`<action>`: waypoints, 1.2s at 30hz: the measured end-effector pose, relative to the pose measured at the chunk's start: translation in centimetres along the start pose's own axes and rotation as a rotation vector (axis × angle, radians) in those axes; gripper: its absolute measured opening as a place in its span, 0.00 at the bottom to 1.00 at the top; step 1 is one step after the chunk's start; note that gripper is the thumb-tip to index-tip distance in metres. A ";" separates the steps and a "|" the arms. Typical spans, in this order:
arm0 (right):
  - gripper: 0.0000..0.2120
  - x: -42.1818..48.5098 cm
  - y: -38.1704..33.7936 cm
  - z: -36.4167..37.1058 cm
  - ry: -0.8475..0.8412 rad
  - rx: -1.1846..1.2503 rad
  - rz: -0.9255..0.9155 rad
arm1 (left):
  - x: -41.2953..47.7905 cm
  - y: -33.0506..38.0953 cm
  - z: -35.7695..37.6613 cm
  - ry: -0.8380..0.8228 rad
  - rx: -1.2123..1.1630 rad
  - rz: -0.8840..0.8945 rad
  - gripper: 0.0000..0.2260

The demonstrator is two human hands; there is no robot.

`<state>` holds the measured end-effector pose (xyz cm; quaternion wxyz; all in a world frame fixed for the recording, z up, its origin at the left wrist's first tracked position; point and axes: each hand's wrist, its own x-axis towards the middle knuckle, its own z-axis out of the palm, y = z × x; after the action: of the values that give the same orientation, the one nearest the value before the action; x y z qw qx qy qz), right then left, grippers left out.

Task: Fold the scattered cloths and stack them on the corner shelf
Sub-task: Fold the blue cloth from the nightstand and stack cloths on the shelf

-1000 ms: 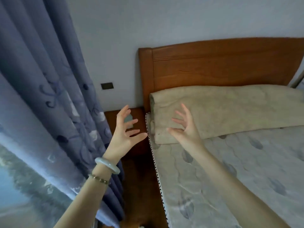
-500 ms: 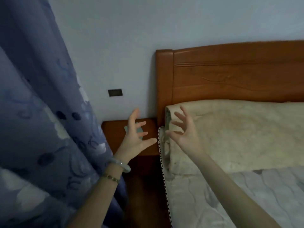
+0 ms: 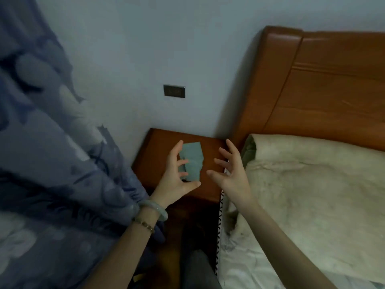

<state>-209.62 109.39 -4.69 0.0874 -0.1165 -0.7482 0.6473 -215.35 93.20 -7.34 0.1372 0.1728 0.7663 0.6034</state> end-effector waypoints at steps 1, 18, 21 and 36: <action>0.41 1.6 0.6 -0.2 -0.007 0.005 0.019 | 1.2 -0.7 0.3 -0.016 0.015 -0.028 0.47; 0.28 26.7 15.8 3.1 -0.155 -0.144 0.306 | 22.4 -13.2 1.6 0.178 -0.061 -0.528 0.41; 0.21 29.1 19.9 4.0 -0.186 -0.207 0.312 | 23.6 -17.6 2.4 0.279 -0.031 -0.648 0.42; 0.17 38.1 37.2 12.0 -0.441 -0.678 0.230 | 23.4 -36.4 6.2 -0.021 0.522 -0.755 0.17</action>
<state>-247.24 113.95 -44.00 -0.1908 -0.0800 -0.9018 0.3793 -237.46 100.98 -44.26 0.3073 -0.0834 0.9005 0.2962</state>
